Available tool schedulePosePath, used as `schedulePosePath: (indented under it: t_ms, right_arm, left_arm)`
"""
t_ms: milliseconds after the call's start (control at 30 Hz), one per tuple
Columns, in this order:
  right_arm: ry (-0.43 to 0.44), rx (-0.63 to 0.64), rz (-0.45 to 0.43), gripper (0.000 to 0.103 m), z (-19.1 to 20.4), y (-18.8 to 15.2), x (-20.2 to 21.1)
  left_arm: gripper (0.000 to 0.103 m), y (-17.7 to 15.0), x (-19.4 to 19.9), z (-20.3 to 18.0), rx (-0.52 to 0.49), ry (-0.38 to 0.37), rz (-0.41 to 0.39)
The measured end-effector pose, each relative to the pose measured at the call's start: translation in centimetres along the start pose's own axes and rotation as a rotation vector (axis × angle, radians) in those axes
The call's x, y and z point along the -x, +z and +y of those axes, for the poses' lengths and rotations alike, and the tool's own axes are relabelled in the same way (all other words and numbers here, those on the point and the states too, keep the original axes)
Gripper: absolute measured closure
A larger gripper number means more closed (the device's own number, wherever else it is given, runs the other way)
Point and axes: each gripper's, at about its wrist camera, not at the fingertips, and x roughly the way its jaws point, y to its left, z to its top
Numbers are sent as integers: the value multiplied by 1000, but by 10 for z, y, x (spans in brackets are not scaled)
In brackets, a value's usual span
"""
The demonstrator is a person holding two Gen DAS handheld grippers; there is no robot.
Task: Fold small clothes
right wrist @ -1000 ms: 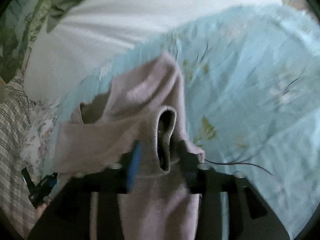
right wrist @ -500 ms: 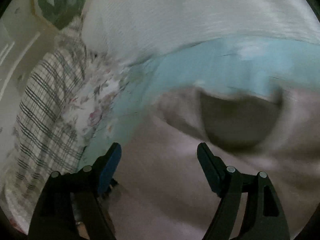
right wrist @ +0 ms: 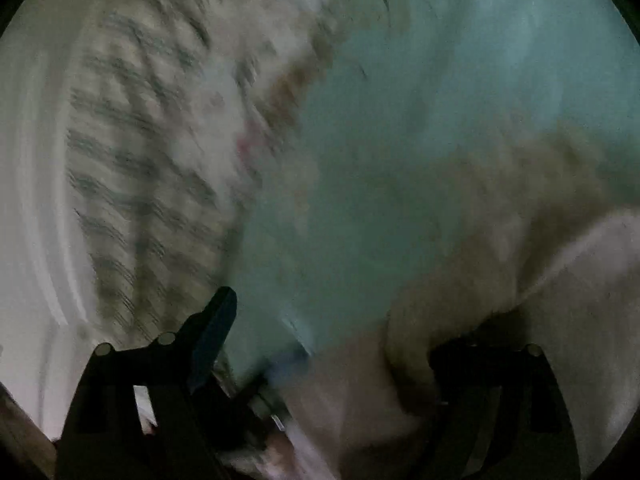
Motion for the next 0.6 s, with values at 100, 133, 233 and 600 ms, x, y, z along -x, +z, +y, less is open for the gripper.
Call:
schedulePosePath:
  t_ms: [100,133,233,600]
  right_arm:
    - [84,-64,-153,15,-11,5,5]
    - [123,-95,-236,15,-16,3,12]
    - [120,-128,-373,15,-12,-2,26]
    - [-68,-71,-460,15,12,-87,108]
  left_arm:
    - [40,-1,2,1,10,-11,-7]
    - [40,0,2,1,14,-15,-7]
    - [40,0,4,6,38,-35,-15]
    - [39,15,30,-7,25,-150,20]
